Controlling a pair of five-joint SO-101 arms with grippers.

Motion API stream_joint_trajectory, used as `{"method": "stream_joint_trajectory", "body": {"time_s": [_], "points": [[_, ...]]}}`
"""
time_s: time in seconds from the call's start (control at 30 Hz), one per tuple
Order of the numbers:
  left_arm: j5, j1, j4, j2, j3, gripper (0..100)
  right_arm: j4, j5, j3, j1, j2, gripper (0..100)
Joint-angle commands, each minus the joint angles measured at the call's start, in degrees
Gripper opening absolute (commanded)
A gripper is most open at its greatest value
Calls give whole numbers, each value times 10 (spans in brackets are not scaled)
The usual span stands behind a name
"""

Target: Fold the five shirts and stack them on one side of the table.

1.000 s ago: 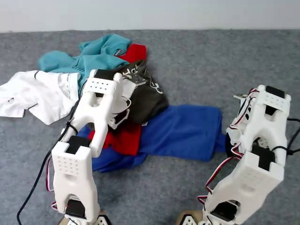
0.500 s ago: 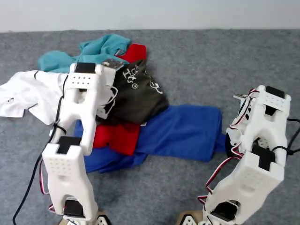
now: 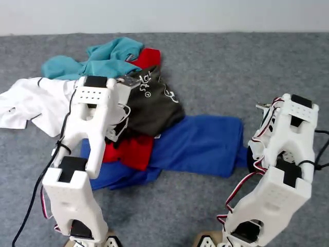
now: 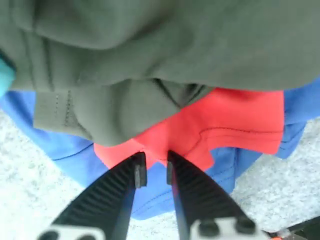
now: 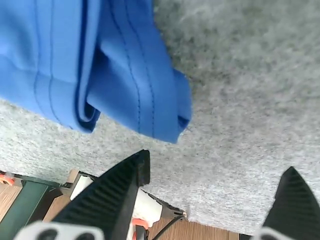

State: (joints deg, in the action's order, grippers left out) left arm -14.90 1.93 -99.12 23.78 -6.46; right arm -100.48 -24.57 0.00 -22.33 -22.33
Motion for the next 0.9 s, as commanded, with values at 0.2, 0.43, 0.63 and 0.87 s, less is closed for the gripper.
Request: {"method": "stream_joint_trajectory", "body": {"time_s": [0.2, 0.43, 0.63, 0.87], "points": [[-7, 47, -14, 6, -2, 119, -2, -2, -2, 2, 36, 394], [-10, 61, -14, 6, -32, 166, -2, -3, -2, 2, 36, 394], [-10, 39, -11, 11, -87, 226, -2, -4, -2, 2, 36, 394], [-9, 42, 8, 11, -147, 217, -2, -4, -2, 2, 36, 394]]}}
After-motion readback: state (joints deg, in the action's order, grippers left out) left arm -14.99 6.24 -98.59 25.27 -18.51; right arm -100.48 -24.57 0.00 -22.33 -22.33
